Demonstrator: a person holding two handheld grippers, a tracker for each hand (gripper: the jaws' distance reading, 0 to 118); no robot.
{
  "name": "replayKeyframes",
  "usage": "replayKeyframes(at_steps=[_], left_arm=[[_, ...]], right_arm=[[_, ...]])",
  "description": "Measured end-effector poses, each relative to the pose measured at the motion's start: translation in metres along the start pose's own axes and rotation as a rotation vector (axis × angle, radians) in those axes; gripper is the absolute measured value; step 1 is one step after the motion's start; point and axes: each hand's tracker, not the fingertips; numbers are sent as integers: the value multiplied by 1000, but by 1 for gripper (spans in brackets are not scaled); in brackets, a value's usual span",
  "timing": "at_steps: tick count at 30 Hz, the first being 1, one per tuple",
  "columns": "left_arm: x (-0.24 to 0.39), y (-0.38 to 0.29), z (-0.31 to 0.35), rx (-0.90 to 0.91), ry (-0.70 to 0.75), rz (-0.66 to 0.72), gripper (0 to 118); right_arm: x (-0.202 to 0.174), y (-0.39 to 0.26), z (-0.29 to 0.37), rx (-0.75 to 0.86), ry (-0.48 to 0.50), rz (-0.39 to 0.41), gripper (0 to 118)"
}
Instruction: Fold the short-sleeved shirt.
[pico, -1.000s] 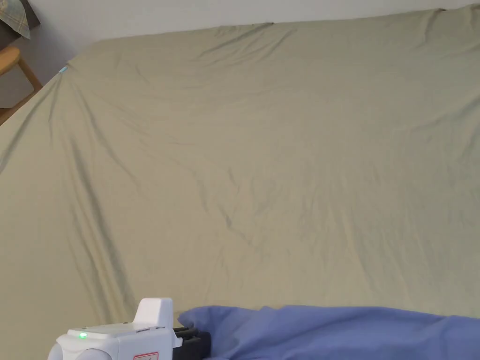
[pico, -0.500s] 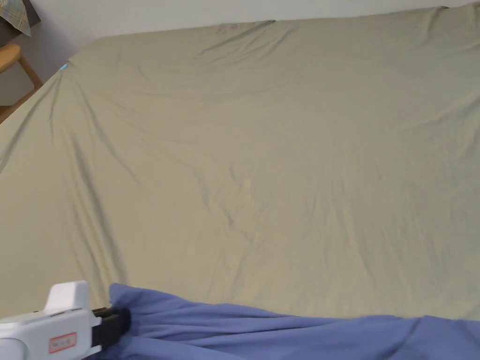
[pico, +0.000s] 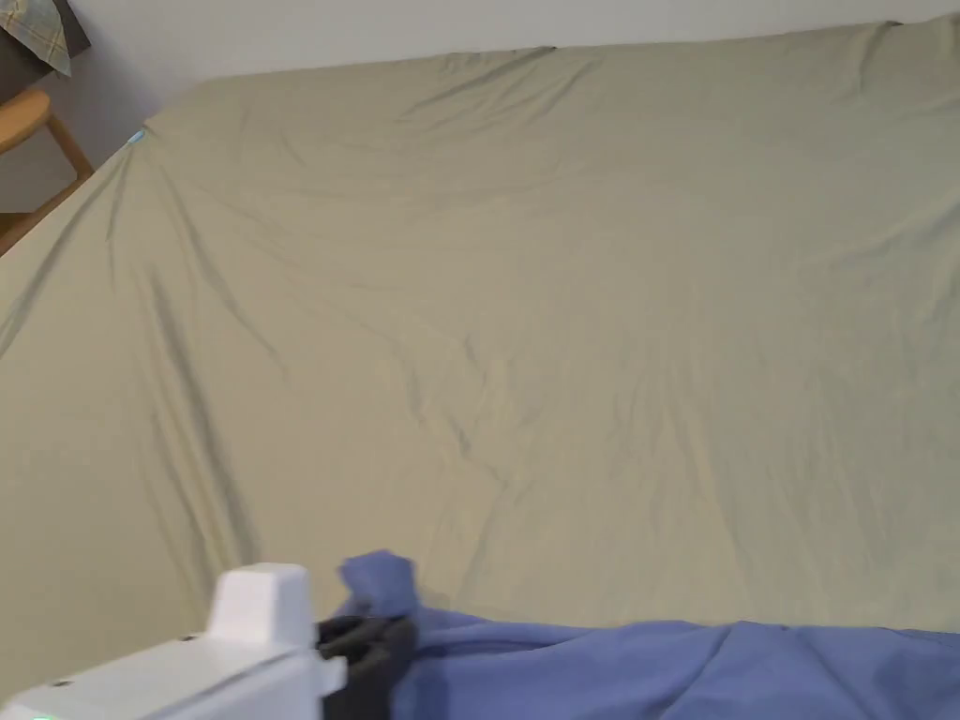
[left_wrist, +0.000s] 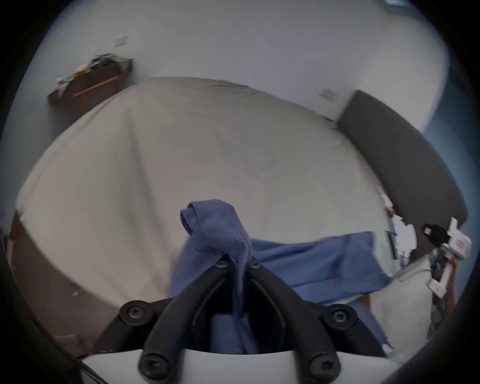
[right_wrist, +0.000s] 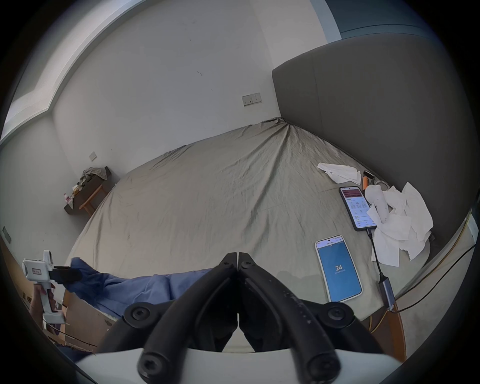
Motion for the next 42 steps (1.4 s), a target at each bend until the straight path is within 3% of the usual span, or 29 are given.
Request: replayKeyframes(at_steps=[5, 10, 11, 12, 13, 14, 18, 19, 20, 21, 22, 24, 28, 31, 34, 36, 39, 42], left_arm=[[56, -17, -77, -71, -102, -12, 4], [43, -28, -98, -117, -98, 51, 7], [39, -27, -94, -138, -120, 66, 19], [35, -26, -90, -162, -130, 70, 51], [33, -25, -82, -150, -127, 65, 101], [30, -26, -73, -123, -126, 58, 118], [3, -14, -35, -24, -90, 145, 104], [-2, -13, -31, -19, -80, 165, 68], [-8, -13, -32, -17, -79, 154, 13], [-12, -13, -38, -4, -37, 161, 0], [-21, -16, -46, -23, 110, 88, 0], [-29, -12, -62, -100, -29, 117, 0], [8, -27, -93, -160, -74, 40, 0], [32, -37, -120, -219, -173, 70, 0], [53, -43, -135, -238, -165, -34, 0], [64, -48, -144, -265, -231, 20, 0], [68, -45, -131, -227, -369, 71, 0], [57, -40, -96, -165, -327, 77, 0]], right_arm=[[2, 3, 7, 7, -5, 20, 0], [10, 2, 11, 10, -8, 1, 0], [10, 2, 11, 7, -11, 6, 0], [11, 1, 10, 8, -16, 7, 0], [12, 0, 8, 6, -17, 4, 0], [12, 0, 7, 2, -11, 2, 0], [11, -5, 3, -2, -8, -6, 0], [11, -6, 2, -7, -7, -13, 0], [11, -8, 1, -11, 0, -14, 0], [10, -9, 0, -15, 3, -16, 0], [10, -10, -1, -21, 1, -15, 0], [10, -12, -2, -29, 0, -15, 0], [13, -13, 1, -32, -8, -24, 0], [16, -12, 2, -34, -21, -30, 0], [17, -12, 4, -34, -25, -33, 0], [16, -13, 4, -36, -28, -32, 0], [14, -13, 2, -40, -15, -41, 0], [10, -13, -1, -40, -11, -31, 0]])
